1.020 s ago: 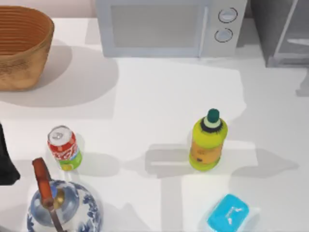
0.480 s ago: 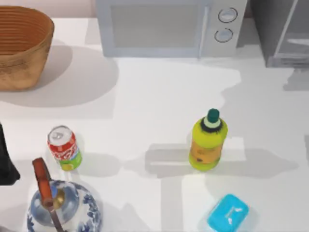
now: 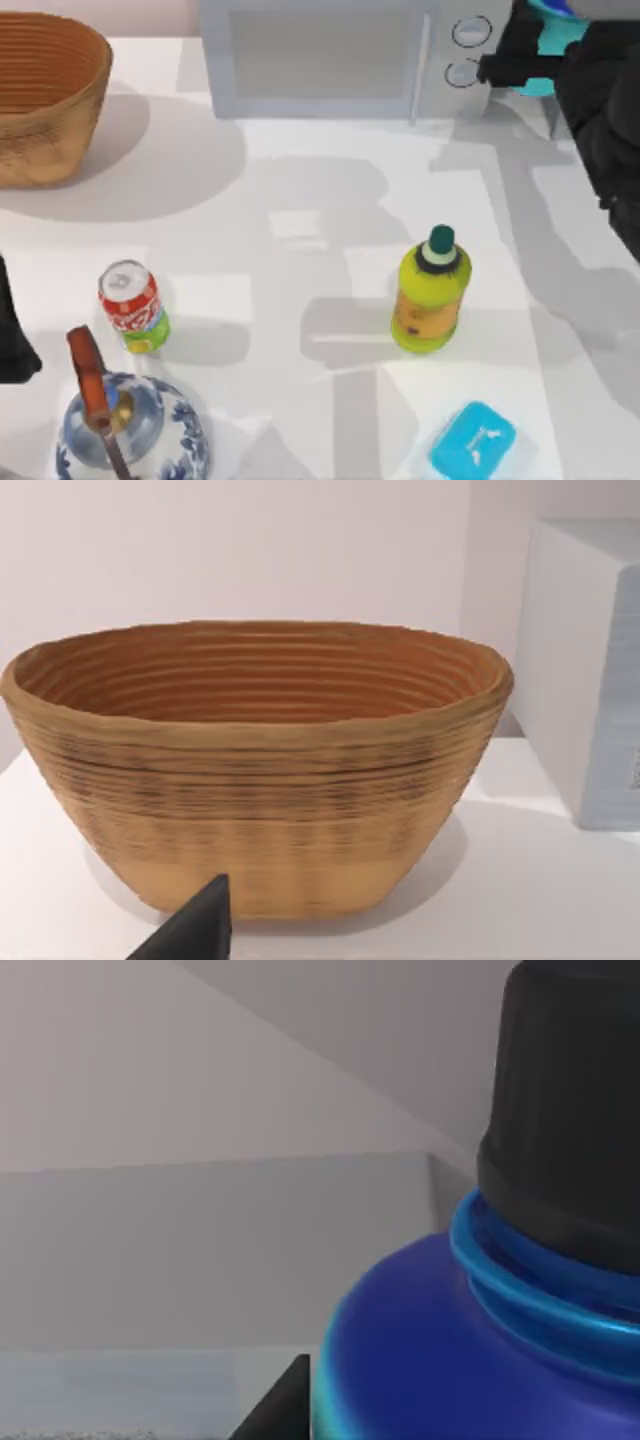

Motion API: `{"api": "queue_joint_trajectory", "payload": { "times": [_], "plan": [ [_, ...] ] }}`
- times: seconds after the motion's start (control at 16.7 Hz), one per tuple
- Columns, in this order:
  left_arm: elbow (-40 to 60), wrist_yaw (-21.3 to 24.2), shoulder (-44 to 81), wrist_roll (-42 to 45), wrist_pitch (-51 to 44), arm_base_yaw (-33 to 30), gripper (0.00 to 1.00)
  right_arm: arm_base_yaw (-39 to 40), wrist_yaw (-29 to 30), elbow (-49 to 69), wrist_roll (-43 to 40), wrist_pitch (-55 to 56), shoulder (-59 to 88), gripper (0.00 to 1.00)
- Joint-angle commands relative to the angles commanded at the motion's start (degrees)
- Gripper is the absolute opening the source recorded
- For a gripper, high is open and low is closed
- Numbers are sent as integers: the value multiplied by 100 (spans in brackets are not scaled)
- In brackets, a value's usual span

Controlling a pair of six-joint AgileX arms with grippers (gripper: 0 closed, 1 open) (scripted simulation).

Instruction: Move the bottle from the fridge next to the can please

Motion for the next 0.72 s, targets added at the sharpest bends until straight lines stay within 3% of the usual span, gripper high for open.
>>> {"api": "queue_joint_trajectory", "payload": {
  "times": [0.42, 0.72],
  "plan": [
    [0, 0, 0, 0, 0, 0, 100, 3066, 2856, 766, 287, 31, 931, 0],
    [0, 0, 0, 0, 0, 0, 100, 4352, 4517, 904, 399, 39, 1739, 0]
  ]
}}
